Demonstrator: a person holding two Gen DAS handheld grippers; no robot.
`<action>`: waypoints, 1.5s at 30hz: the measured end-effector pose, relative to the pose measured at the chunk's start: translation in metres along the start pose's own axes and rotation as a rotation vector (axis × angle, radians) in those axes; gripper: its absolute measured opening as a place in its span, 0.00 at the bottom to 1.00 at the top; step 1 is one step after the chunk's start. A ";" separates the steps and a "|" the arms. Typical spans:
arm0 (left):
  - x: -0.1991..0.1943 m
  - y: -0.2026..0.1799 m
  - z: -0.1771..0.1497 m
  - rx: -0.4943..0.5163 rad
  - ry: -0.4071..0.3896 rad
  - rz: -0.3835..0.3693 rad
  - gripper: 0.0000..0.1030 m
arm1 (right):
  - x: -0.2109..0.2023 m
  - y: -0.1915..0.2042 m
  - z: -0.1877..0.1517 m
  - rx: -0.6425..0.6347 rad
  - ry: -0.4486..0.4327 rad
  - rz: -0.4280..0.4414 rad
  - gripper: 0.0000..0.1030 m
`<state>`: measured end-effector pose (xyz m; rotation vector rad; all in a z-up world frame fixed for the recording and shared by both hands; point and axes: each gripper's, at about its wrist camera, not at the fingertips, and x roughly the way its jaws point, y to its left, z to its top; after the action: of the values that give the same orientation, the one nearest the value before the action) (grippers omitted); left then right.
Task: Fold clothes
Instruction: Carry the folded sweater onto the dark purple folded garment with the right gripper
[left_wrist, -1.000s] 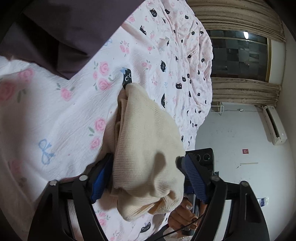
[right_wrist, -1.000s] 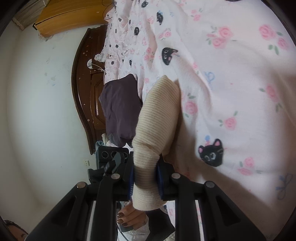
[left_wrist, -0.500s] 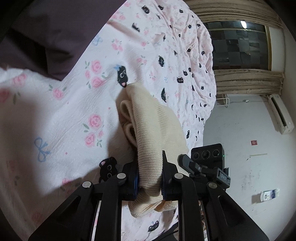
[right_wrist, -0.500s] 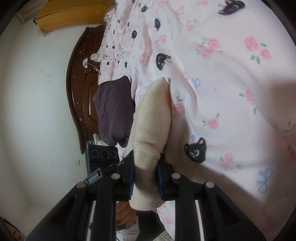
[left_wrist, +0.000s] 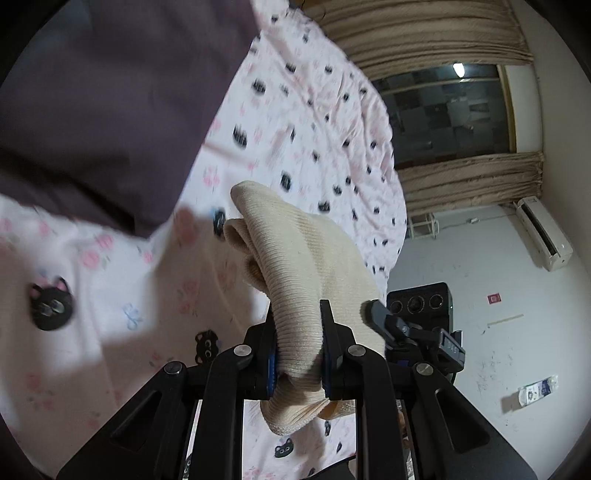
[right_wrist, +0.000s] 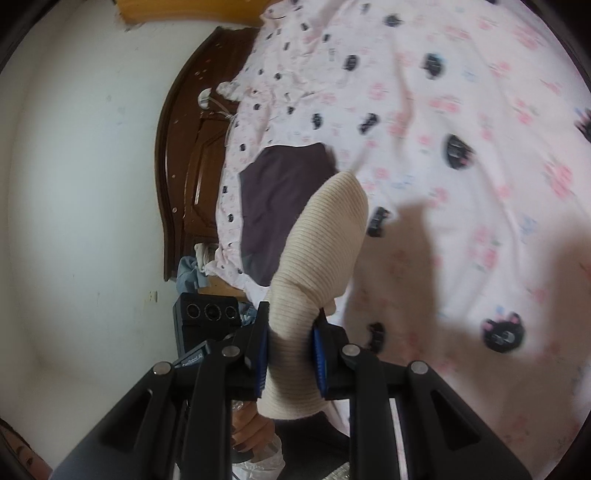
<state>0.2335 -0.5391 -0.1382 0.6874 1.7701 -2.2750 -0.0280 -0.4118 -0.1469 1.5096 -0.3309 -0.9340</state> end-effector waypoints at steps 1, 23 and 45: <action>-0.006 -0.003 0.002 0.009 -0.016 0.008 0.15 | 0.003 0.005 0.002 -0.010 0.004 0.005 0.20; -0.091 0.033 0.121 0.056 -0.178 0.237 0.15 | 0.158 0.099 0.076 -0.211 0.080 -0.021 0.20; -0.093 0.102 0.099 -0.071 -0.201 0.281 0.19 | 0.178 0.082 0.052 -0.406 0.100 -0.414 0.35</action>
<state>0.3325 -0.6745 -0.1652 0.6252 1.5463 -2.0089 0.0723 -0.5866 -0.1289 1.2590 0.2453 -1.1620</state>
